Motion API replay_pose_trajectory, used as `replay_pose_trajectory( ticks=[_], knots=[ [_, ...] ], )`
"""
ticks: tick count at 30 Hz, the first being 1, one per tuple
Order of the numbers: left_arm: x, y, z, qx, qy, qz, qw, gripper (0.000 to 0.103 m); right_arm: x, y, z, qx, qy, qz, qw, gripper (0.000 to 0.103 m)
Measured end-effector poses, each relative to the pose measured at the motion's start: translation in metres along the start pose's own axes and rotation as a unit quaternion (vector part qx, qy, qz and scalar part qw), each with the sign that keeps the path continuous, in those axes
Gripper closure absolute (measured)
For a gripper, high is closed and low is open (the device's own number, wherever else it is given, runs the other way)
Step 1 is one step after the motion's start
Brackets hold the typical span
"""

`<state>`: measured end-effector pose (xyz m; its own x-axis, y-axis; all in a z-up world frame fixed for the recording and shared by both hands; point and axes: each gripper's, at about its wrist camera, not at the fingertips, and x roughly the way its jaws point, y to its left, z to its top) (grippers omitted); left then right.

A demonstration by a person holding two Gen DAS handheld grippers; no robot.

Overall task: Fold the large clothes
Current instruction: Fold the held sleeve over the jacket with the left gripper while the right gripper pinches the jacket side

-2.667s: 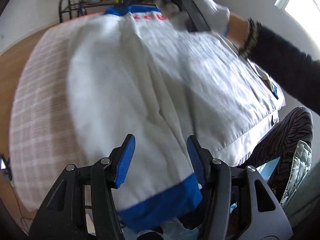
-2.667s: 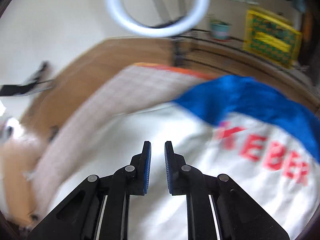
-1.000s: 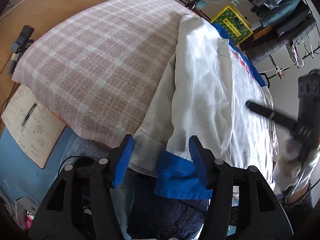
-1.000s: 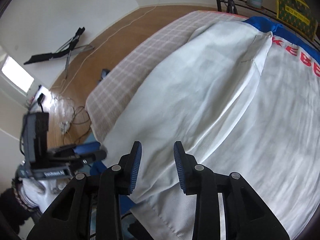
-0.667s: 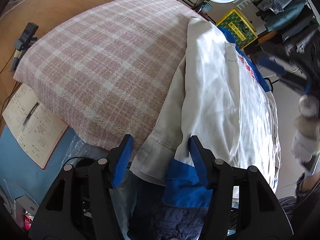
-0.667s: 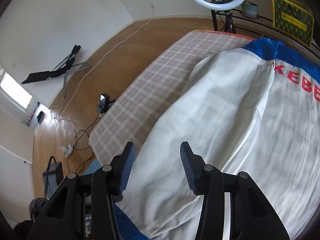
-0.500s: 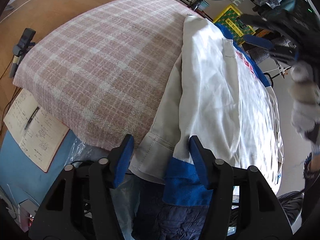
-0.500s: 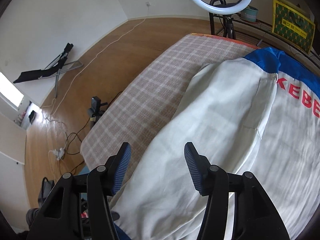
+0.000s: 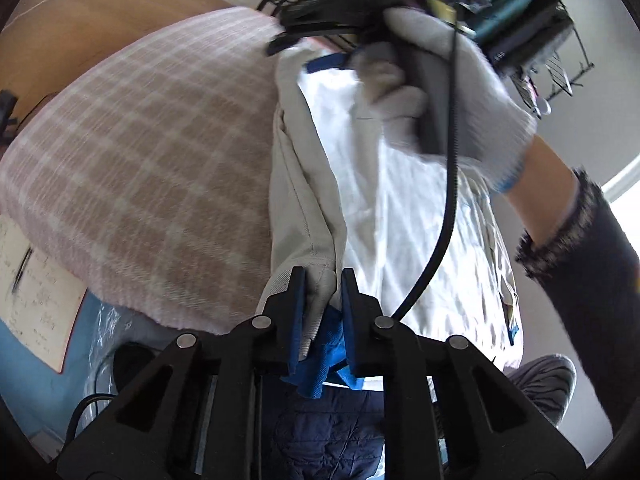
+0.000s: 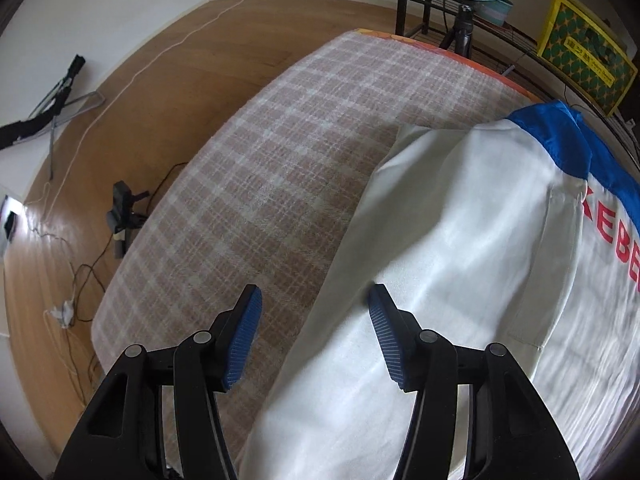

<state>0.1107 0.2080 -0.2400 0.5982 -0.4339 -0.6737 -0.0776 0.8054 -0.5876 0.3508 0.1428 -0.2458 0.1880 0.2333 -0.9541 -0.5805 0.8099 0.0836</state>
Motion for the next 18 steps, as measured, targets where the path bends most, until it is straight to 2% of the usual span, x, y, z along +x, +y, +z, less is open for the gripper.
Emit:
replay_pose_trajectory(
  ticks=[2,8,11,15,17,18],
  knots=[
    [0.001,-0.006,0.0,0.01,-0.001,-0.002,0.9999,0.088,0.009,0.011,0.004,-0.027,0.011,-0.026,0.999,0.048],
    [0.003,-0.007,0.003,-0.001,0.002,-0.014,0.9999,0.088,0.041,0.029,-0.001,-0.095,0.051,-0.093,0.99,0.048],
    [0.004,-0.015,0.002,0.008,0.002,-0.017,0.9998,0.089,0.048,0.021,-0.006,-0.09,0.063,-0.103,0.989,0.048],
    [0.008,-0.031,0.002,0.032,0.008,-0.014,0.9994,0.089,0.047,0.005,-0.01,-0.076,0.061,-0.095,0.991,0.049],
    [0.011,-0.037,0.002,0.036,0.012,-0.019,0.9991,0.089,0.043,-0.003,-0.014,-0.067,0.055,-0.086,0.993,0.059],
    [0.013,-0.041,0.002,0.038,0.014,-0.021,0.999,0.089,0.041,-0.007,-0.014,-0.065,0.05,-0.087,0.993,0.071]
  ],
)
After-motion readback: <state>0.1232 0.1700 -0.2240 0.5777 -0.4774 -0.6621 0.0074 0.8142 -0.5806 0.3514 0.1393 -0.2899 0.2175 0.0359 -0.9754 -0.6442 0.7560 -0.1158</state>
